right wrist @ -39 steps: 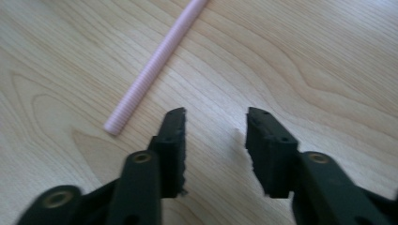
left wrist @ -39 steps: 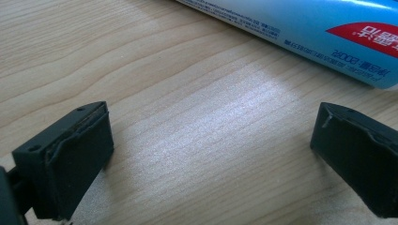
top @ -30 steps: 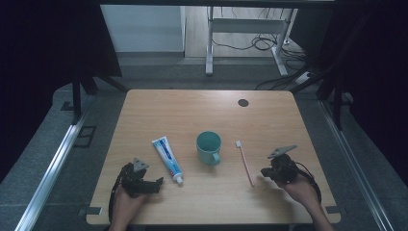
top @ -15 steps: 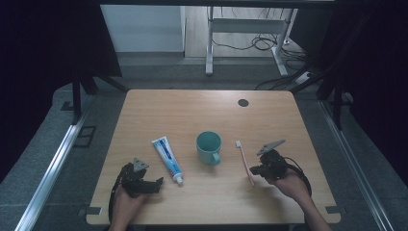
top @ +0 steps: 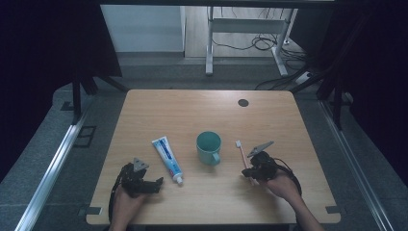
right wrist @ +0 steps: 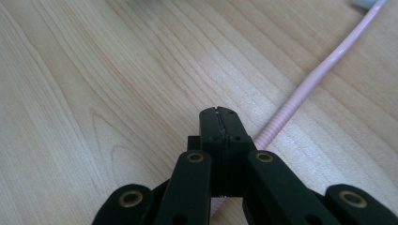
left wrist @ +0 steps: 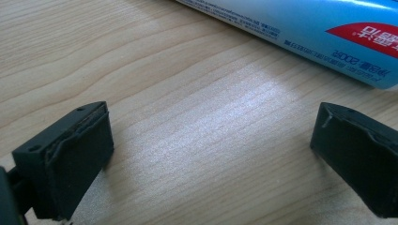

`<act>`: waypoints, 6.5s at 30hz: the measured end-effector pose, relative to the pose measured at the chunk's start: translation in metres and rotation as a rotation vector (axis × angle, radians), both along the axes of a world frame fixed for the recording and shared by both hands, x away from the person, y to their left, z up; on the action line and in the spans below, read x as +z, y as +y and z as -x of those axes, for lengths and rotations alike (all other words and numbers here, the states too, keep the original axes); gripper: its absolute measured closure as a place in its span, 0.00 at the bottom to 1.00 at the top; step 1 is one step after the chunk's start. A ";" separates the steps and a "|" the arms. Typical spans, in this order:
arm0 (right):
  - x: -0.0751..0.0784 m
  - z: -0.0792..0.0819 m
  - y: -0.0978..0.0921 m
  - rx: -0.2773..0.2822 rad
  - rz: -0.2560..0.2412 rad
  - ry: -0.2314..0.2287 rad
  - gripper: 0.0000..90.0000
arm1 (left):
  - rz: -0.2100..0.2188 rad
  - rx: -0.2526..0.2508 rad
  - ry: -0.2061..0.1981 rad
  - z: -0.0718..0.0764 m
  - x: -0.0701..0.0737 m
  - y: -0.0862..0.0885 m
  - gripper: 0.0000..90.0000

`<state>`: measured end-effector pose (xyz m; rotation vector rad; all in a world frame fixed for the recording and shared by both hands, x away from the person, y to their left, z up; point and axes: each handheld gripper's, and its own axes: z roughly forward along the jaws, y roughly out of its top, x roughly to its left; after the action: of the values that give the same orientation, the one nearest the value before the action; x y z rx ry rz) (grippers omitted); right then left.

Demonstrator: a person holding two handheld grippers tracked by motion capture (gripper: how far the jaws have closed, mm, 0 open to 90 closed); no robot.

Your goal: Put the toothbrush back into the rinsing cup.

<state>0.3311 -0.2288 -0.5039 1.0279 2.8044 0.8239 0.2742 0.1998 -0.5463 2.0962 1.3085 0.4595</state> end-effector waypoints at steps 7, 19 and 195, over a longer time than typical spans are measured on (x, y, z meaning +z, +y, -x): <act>-0.008 0.001 -0.002 -0.006 0.010 0.013 1.00 | 0.000 0.000 0.000 0.000 0.000 0.000 0.00; -0.009 0.004 -0.019 -0.034 0.010 0.013 1.00 | 0.000 0.000 0.000 0.000 0.000 0.000 0.00; 0.042 -0.062 -0.003 -0.127 0.197 0.095 0.87 | -0.002 0.003 0.000 0.000 0.000 -0.001 0.00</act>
<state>0.3934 -0.2314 -0.4621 1.2249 2.7897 0.4871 0.2745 0.1992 -0.5462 2.0961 1.3122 0.4617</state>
